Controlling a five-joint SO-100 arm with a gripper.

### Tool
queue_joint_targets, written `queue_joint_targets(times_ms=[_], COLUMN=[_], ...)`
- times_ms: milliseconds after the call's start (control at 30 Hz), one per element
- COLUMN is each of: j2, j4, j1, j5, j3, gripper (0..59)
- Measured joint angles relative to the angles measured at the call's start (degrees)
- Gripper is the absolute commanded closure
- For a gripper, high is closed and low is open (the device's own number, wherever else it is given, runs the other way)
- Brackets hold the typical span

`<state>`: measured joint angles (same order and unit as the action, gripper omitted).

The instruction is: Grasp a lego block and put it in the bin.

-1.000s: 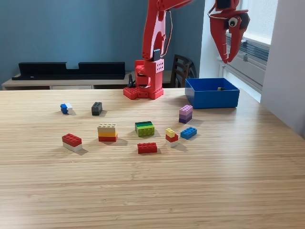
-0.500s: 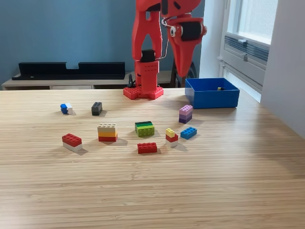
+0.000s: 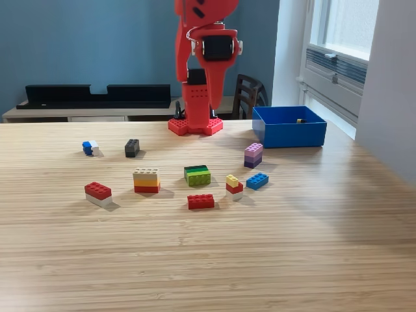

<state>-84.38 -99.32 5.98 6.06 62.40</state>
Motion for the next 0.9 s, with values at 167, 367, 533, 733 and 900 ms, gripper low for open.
queue_joint_targets(times_ms=[167,367,533,733,900], j2=[0.0,0.0,0.0,0.0,0.0], j4=[0.0,0.0,0.0,0.2,3.3], j1=[-0.3,-0.3,-1.3,-5.9,-9.8], j5=[0.0,-0.9,-1.6,-2.3,-4.6], j3=[0.0,0.4,1.6,2.7,5.6], gripper=[58.6,58.6,58.6,58.6,58.6])
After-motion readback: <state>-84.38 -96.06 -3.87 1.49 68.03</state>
